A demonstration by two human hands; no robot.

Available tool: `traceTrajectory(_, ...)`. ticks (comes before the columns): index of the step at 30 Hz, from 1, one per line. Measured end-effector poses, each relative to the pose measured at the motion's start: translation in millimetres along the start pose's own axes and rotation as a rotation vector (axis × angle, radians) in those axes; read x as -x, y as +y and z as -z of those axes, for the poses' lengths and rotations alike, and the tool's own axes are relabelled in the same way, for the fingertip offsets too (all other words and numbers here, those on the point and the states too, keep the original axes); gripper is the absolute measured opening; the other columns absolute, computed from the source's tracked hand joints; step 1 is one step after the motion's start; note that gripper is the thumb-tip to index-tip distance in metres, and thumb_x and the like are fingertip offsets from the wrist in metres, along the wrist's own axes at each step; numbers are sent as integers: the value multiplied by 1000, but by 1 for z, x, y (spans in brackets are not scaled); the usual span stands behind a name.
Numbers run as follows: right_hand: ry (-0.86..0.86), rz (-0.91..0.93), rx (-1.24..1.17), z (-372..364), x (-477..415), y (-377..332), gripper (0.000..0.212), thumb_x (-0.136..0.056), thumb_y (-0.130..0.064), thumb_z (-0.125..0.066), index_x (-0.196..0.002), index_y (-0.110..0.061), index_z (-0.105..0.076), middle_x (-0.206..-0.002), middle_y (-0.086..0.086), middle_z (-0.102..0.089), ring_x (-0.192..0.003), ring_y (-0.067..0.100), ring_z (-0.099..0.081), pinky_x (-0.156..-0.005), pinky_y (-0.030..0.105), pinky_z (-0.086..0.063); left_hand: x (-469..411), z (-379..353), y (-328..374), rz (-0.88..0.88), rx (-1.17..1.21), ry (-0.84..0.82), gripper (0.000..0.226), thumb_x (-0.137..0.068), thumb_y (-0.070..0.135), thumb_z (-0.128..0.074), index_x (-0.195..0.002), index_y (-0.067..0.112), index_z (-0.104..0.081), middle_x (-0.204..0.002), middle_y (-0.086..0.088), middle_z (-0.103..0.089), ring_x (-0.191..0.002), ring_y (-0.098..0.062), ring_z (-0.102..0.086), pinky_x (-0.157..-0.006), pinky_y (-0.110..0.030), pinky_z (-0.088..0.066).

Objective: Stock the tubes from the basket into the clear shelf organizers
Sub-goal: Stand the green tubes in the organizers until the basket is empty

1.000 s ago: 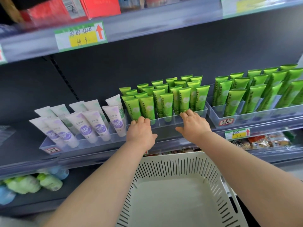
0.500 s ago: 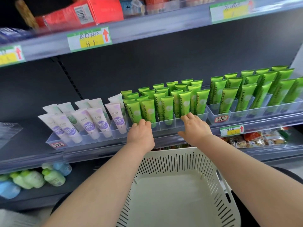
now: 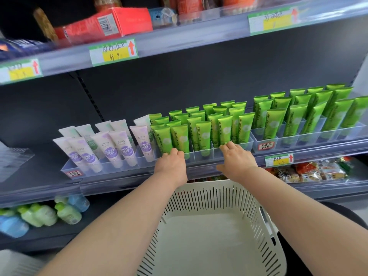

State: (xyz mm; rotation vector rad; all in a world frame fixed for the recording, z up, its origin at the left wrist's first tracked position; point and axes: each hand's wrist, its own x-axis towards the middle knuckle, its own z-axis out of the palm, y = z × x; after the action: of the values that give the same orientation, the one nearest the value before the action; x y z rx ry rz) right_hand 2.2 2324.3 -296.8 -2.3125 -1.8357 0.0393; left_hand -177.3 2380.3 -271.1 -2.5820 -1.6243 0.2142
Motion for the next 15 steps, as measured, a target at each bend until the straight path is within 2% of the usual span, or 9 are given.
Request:
traceTrajectory(3, -32, 8, -17, 4, 1, 2, 59, -88, -46, -57, -136, -17, -40, -133, 1, -43, -123, 22, -44, -94, 40, -41, -2, 8, 3, -9, 8, -60, 48, -87, 26, -62, -129, 14, -42, -125, -5, -43, -115, -27, -46, -82, -39, -45)
traceTrajectory(5, -34, -1, -42, 12, 2, 6, 53, -90, -43, -56, -134, -17, -44, -131, 1, -46, -117, 25, -51, -89, 41, -44, -4, 19, 8, -58, -8, 15, 29, -89, 23, -59, -115, 16, -50, -112, -4, -51, -102, -26, -54, -69, -37, -44)
traceTrajectory(7, 35, -14, -55, 24, 2, 12, 44, -91, -39, -54, -129, -18, -49, -122, 2, -52, -107, 26, -56, -80, 39, -46, -8, 35, 15, -120, 10, 148, 16, -91, 21, -57, -106, 16, -55, -98, -1, -56, -86, -25, -57, -60, -34, -42)
traceTrajectory(8, 91, -23, -60, 31, 2, 16, 40, -92, -37, -53, -127, -19, -51, -119, 1, -54, -105, 25, -57, -76, 37, -45, -10, 44, 20, -155, 39, 204, 16, -92, 20, -56, -107, 17, -57, -96, -1, -58, -84, -25, -58, -60, -34, -43)
traceTrajectory(11, 289, -41, -23, 54, -2, 28, 27, -92, -32, -52, -116, -22, -58, -110, 0, -58, -103, 23, -54, -65, 30, -36, -21, 68, 35, -238, 146, 327, 19, -93, 22, -53, -110, 19, -60, -106, -1, -64, -93, -26, -60, -71, -37, -51)
traceTrajectory(15, 443, -82, 21, 74, -13, 43, 24, -90, -27, -55, -112, -19, -58, -106, 4, -56, -102, 27, -51, -67, 34, -40, -41, 93, 51, -296, 306, 454, 23, -94, 27, -54, -115, 23, -63, -115, 3, -65, -107, -22, -57, -79, -36, -49)
